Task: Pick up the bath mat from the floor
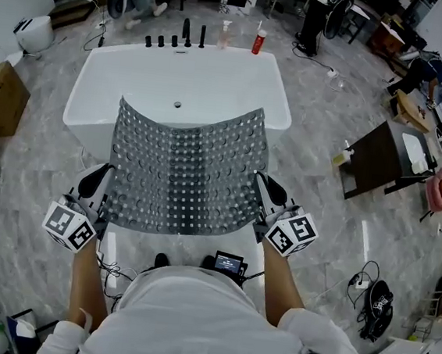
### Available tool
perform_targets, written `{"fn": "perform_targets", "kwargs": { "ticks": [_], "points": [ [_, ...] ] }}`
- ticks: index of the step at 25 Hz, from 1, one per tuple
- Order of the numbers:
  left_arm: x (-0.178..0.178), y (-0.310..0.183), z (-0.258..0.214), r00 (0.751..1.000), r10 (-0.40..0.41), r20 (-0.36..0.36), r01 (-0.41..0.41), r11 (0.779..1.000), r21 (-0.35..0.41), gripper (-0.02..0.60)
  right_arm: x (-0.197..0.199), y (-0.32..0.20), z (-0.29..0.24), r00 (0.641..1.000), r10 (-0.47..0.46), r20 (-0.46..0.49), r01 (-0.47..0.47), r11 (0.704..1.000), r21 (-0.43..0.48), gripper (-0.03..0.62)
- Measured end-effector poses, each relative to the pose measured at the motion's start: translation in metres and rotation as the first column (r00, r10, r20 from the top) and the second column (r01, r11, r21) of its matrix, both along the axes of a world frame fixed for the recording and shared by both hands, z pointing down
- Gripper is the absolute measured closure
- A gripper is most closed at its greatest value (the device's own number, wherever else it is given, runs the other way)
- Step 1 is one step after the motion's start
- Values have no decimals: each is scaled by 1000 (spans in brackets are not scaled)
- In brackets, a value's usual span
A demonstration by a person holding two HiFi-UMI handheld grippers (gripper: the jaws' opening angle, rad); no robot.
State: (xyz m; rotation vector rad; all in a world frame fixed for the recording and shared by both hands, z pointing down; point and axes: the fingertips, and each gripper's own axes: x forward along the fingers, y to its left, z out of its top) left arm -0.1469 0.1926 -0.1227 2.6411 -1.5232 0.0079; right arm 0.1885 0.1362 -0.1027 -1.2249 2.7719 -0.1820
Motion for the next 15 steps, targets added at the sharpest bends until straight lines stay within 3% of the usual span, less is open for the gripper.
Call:
{"fn": "perform_targets", "kwargs": {
  "ticks": [15],
  "points": [
    [9, -7, -16, 1000, 5, -15, -5, 1000, 21, 563, 18, -5, -10, 1000, 24, 20, -24, 1000, 4, 554]
  ]
}}
